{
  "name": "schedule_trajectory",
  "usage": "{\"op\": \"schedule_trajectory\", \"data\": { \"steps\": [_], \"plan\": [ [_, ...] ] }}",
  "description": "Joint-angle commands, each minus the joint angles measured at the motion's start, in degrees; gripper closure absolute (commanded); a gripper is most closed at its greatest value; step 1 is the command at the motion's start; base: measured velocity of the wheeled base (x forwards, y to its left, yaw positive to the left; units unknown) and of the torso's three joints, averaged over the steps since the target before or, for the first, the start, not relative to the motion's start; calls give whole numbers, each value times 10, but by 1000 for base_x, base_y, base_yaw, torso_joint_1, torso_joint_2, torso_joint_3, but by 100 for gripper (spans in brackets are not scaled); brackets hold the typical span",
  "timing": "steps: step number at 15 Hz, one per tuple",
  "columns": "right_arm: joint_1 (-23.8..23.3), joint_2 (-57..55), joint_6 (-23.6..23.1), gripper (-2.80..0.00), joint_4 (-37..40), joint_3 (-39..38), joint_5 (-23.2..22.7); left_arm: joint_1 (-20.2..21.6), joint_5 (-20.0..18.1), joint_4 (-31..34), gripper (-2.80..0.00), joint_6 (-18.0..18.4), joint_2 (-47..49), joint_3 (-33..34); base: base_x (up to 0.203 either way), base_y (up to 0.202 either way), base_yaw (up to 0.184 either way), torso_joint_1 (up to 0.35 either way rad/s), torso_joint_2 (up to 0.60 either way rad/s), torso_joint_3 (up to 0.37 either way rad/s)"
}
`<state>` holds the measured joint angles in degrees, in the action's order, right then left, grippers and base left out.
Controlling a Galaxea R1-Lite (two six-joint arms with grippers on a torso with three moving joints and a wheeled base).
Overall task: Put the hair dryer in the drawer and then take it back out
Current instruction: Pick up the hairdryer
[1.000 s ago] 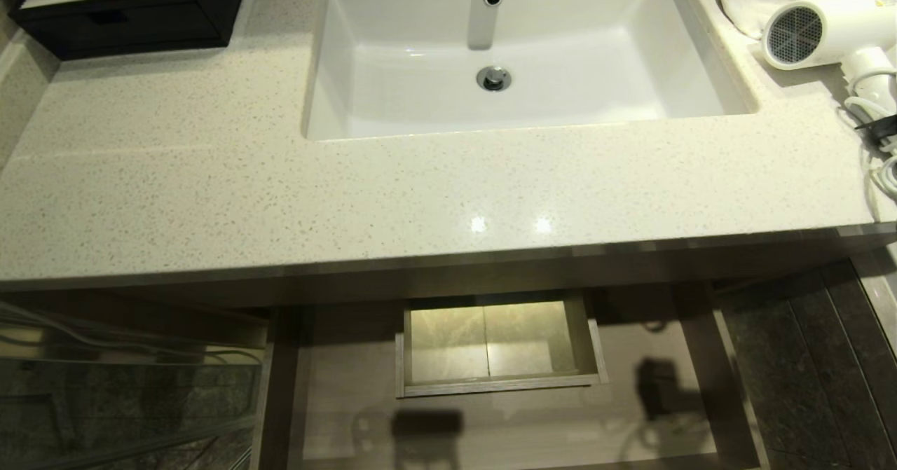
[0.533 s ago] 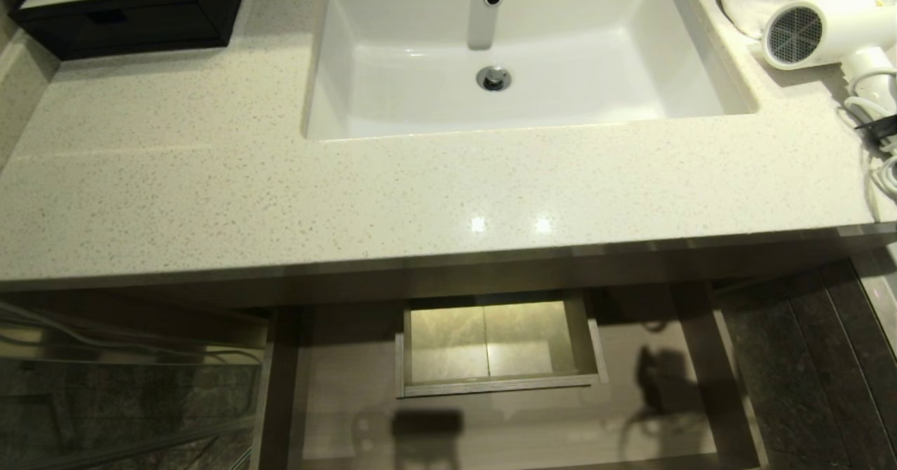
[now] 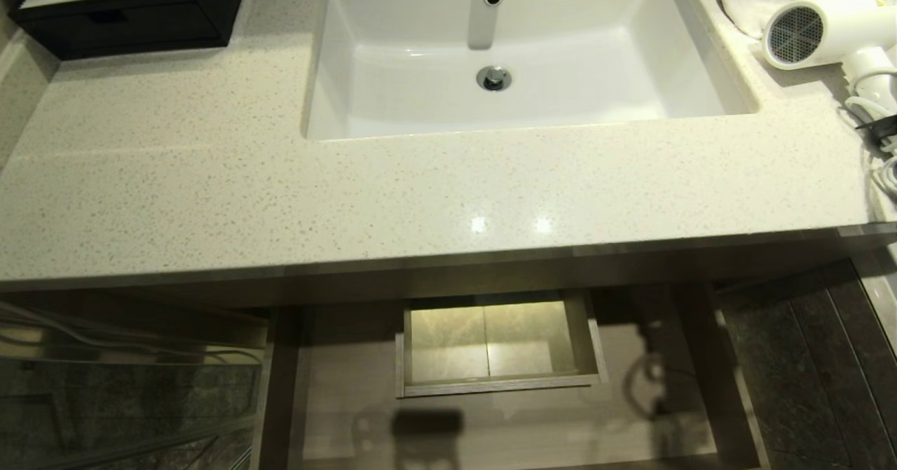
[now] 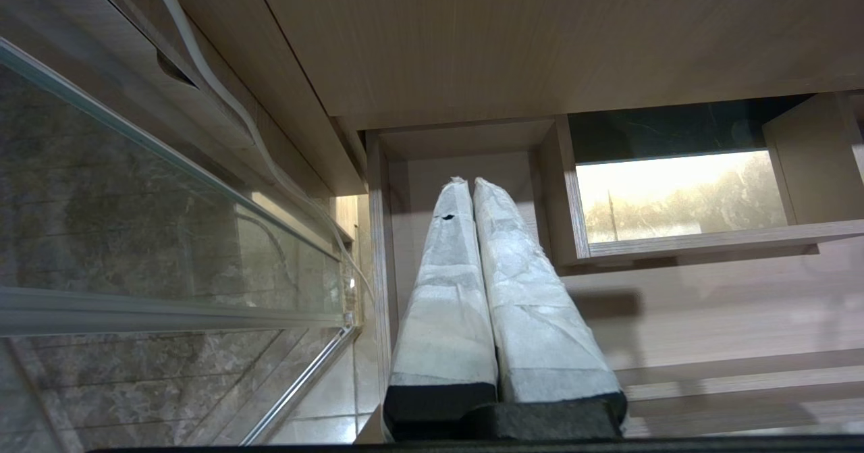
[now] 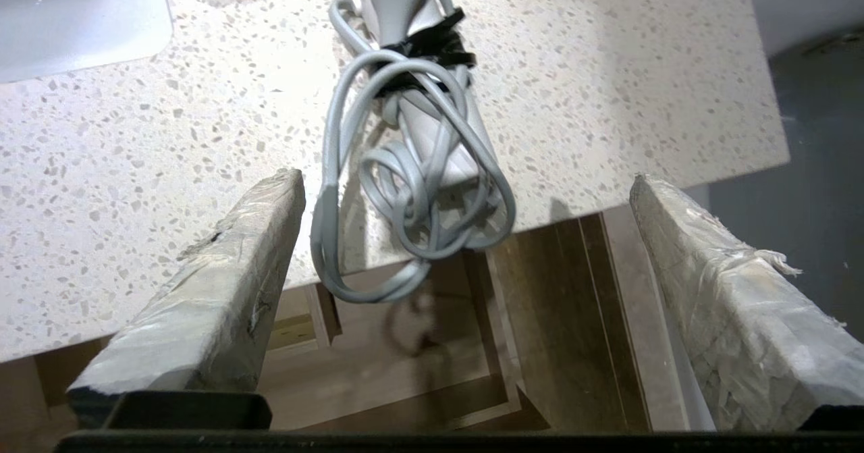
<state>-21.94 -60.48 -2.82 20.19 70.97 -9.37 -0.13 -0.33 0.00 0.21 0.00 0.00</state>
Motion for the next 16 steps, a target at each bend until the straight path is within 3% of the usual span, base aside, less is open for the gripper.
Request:
{"op": "schedule_trajectory", "data": {
  "steps": [1,4,6,11,13,16],
  "plan": [
    [11,-43,-15,-280,6,33,-42,0,0,0,0,0,0,0,0,0,0,0,0,0],
    [11,-68,-96,-280,11,58,-112,0,0,0,0,0,0,1,0,0,0,0,0,0],
    [11,-94,-120,-280,12,77,-141,0,0,0,0,0,0,0,0,0,0,0,0,0],
    [6,-172,-175,-280,11,144,-146,0,0,0,0,0,0,1,0,0,0,0,0,0],
    [-3,-186,-220,-280,9,162,-148,0,0,0,0,0,0,1,0,0,0,0,0,0],
    [-4,-195,-230,-280,28,164,-147,0,0,0,0,0,0,1,0,0,0,0,0,0]
  ]
}}
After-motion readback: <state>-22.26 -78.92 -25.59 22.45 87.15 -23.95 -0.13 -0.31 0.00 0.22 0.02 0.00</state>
